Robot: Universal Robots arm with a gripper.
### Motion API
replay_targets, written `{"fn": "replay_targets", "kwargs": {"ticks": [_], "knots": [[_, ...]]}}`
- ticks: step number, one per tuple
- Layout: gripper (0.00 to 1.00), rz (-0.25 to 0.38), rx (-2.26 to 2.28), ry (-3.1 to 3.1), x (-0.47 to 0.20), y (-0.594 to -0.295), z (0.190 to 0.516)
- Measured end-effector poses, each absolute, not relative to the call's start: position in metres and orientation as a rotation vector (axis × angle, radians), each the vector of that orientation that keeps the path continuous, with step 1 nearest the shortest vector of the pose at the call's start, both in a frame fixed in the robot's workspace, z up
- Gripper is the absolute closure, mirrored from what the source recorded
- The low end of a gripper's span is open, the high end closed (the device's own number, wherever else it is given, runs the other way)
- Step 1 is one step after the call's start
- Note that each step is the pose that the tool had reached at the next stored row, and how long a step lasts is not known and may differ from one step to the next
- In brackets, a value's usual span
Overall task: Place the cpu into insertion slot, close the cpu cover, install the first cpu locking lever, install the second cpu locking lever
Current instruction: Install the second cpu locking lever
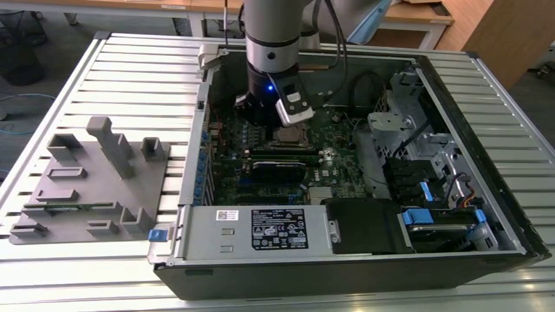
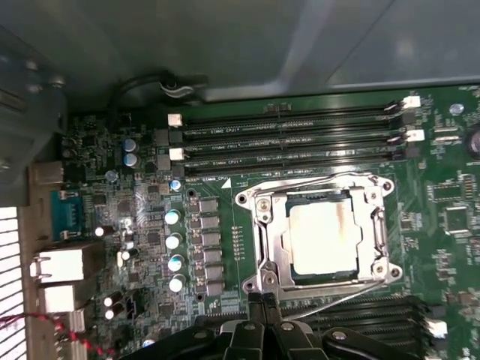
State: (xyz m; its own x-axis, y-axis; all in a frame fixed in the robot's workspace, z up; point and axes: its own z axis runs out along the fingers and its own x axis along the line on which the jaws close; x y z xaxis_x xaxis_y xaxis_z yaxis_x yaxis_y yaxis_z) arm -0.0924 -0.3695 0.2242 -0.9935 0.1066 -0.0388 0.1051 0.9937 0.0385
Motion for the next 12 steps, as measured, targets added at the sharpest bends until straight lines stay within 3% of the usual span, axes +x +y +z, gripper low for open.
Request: {"fn": "replay_targets", "kwargs": {"ticks": [12], "knots": [[0.9,0.056,0.164,3.096,-0.092,-0.369,0.25]]}}
